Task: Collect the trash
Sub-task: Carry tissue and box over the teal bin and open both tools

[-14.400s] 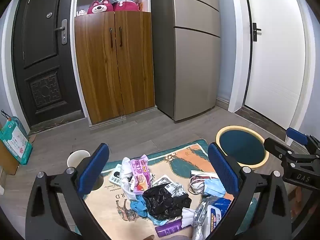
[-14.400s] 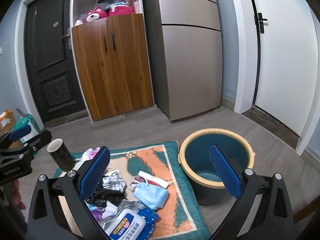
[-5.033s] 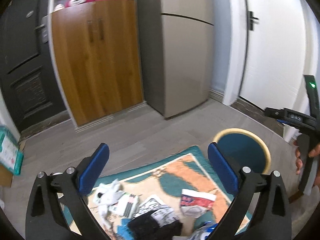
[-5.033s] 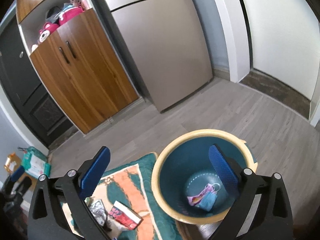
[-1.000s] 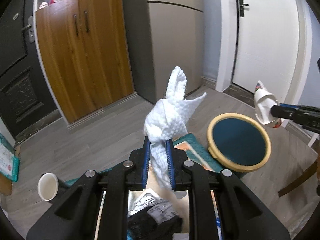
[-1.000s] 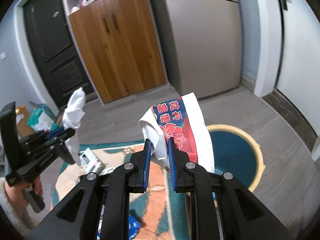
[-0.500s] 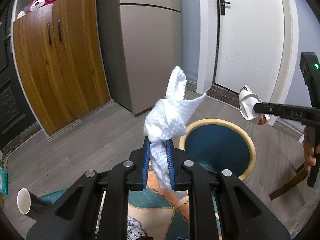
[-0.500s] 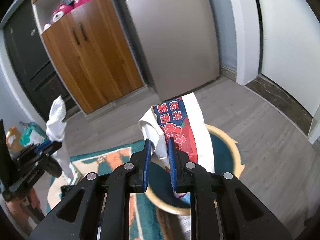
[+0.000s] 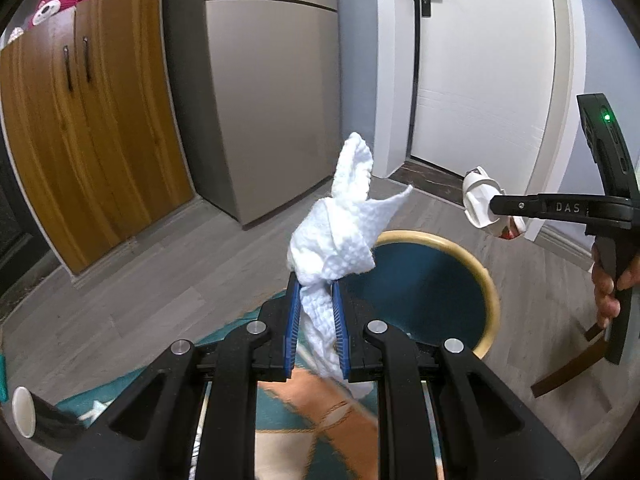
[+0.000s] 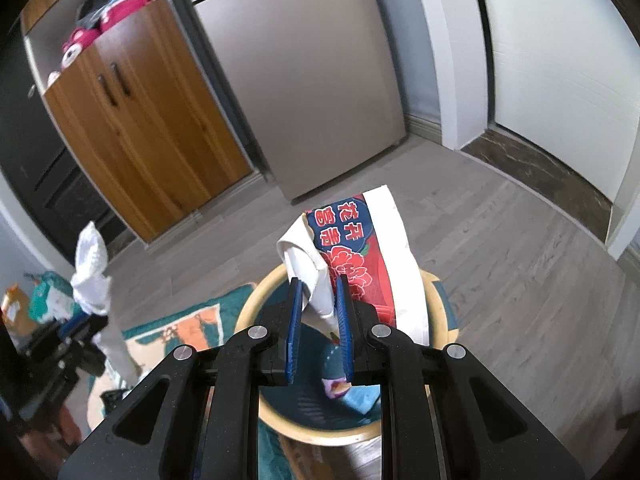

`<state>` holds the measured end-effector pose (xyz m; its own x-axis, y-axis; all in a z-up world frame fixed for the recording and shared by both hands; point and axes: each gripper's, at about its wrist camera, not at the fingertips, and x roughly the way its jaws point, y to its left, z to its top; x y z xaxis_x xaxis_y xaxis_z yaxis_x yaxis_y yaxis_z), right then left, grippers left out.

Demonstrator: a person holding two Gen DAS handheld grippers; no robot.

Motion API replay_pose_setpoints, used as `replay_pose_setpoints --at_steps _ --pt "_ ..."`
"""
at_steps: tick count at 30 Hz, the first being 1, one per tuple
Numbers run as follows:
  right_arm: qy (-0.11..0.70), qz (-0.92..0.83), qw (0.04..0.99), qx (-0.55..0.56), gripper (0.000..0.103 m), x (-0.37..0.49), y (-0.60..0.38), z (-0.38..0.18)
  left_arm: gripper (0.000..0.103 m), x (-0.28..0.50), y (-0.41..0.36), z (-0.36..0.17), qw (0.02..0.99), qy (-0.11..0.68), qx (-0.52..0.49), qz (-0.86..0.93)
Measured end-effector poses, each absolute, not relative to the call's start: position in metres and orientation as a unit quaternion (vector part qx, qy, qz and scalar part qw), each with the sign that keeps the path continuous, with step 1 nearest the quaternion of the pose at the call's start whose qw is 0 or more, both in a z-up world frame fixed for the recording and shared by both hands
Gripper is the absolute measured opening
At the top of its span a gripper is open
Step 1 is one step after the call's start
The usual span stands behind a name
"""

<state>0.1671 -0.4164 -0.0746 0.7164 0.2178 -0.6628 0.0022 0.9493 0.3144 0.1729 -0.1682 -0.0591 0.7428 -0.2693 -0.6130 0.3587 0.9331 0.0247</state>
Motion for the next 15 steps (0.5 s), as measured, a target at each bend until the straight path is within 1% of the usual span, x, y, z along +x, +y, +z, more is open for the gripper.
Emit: replay_pose_setpoints --at_steps 6,15 --pt "0.393 0.055 0.903 0.162 0.018 0.172 -0.421 -0.088 0.015 0.179 -0.205 -0.079 0.921 0.325 0.087 -0.198" --pt "0.434 0.037 0.883 0.173 0.018 0.184 -0.43 -0.116 0.015 0.205 -0.231 -0.107 0.906 0.354 0.092 -0.215"
